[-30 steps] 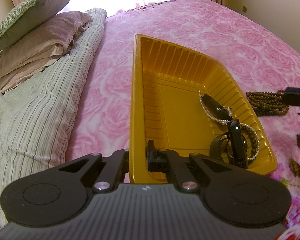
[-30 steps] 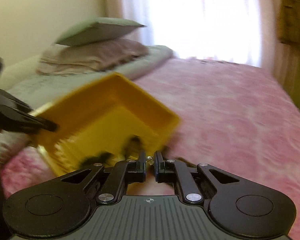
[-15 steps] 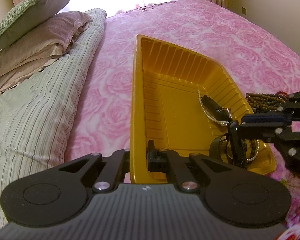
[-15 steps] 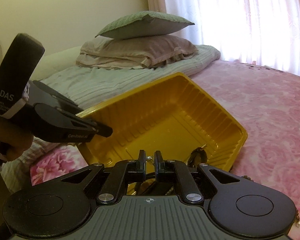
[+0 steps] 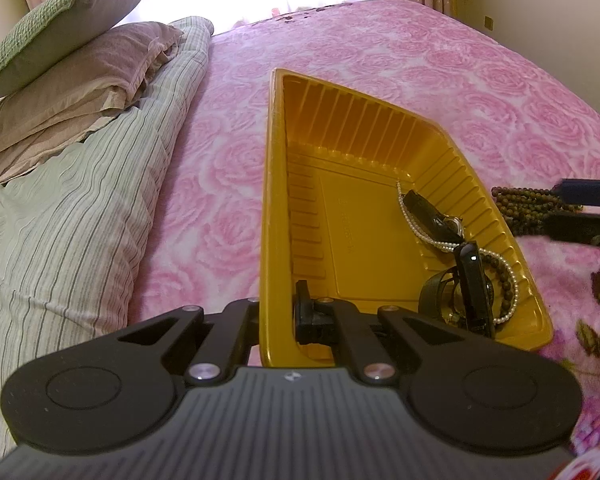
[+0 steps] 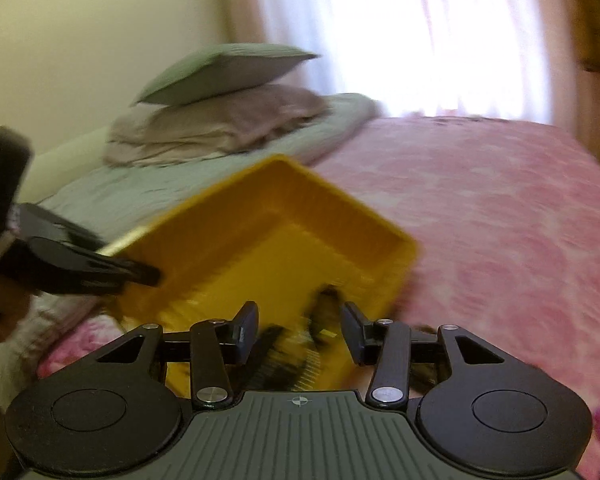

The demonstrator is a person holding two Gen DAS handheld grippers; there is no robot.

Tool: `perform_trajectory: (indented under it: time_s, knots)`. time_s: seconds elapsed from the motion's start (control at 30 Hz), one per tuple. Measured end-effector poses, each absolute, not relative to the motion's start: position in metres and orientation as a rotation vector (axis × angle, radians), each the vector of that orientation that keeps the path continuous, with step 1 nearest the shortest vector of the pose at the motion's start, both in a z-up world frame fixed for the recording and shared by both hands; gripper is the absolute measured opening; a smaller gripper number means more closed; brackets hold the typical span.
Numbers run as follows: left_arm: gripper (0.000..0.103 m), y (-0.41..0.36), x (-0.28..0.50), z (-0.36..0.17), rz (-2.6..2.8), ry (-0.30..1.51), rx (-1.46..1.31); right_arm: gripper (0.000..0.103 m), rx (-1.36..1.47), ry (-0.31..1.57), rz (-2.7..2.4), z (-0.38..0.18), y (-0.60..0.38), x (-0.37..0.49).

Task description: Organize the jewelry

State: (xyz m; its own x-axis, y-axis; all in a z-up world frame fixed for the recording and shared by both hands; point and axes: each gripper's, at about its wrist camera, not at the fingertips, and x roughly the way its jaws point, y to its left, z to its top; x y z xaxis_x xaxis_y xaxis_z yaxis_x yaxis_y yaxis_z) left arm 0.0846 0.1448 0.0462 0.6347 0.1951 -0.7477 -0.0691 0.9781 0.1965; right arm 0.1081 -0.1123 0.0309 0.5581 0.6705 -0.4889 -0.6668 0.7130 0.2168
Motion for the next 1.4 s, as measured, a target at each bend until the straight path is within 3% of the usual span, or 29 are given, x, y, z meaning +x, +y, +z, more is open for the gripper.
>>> perform_trajectory:
  time_s: [0.43,0.57,0.9,1.03,1.4]
  knots:
    - [0.003,0.141,0.085,0.049,0.158,0.869,0.166,0.045,-0.007,0.676,0.38,-0.022,-0.21,0.136]
    - [0.003,0.14,0.086,0.049,0.161,0.871,0.17,0.031,-0.074,0.666,0.383,-0.029,-0.212,0.149]
    - [0.003,0.139,0.088,0.047,0.167,0.878,0.174,0.027,-0.232,0.661,0.431,-0.047,-0.195,0.169]
    - [0.003,0.139,0.088,0.047,0.167,0.878,0.172,0.008,-0.272,0.655,0.436,-0.046,-0.189,0.167]
    - [0.003,0.139,0.088,0.046,0.167,0.874,0.171,0.008,-0.168,0.596,0.449,-0.008,-0.187,0.139]
